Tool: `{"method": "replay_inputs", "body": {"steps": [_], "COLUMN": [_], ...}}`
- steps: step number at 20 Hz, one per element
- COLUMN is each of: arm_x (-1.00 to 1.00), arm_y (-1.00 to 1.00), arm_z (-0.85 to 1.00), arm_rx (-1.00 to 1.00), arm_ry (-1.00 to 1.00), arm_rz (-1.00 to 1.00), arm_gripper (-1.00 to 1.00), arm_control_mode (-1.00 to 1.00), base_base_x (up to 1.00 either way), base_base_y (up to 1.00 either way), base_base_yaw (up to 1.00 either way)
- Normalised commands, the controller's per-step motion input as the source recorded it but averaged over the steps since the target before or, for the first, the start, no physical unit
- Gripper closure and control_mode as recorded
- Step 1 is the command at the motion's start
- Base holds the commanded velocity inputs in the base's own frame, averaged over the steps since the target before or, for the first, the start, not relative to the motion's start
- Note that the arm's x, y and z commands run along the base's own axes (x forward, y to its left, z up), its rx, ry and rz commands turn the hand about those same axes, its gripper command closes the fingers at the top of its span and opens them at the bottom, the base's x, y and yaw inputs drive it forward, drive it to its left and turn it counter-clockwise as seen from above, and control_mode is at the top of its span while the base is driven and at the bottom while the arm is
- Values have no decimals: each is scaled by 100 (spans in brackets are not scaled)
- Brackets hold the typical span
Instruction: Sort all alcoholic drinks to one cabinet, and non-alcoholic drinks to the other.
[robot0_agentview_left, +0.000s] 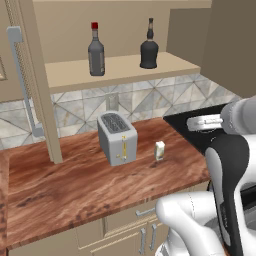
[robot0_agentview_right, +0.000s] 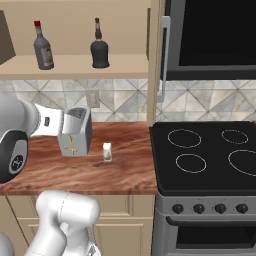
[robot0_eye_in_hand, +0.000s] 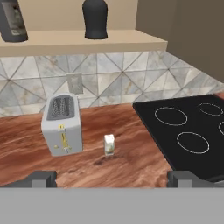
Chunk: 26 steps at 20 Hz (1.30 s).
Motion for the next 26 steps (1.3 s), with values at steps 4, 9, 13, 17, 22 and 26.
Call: {"method": "replay_inputs", "body": {"steps": [4, 9, 13, 17, 22, 26], "arm_x": [20, 21, 18, 17, 12, 11], "arm_y": [0, 0, 0, 0, 0, 0], "arm_z": [-18, -15, -20, -23, -37, -40], "arm_rx": [0, 0, 0, 0, 1, 0], "arm_ry": [6, 9, 13, 12, 8, 1], "arm_rz": [0, 0, 0, 0, 0, 0], "arm_gripper": [-100, -100, -100, -100, -100, -100], "arm_control_mode": [-100, -100, -100, -100, -100, -100], "base_base_x": [0, 0, 0, 0, 0, 0], "base_base_y": [0, 0, 0, 0, 0, 0], "base_base_yaw": [0, 0, 0, 0, 0, 0]}}
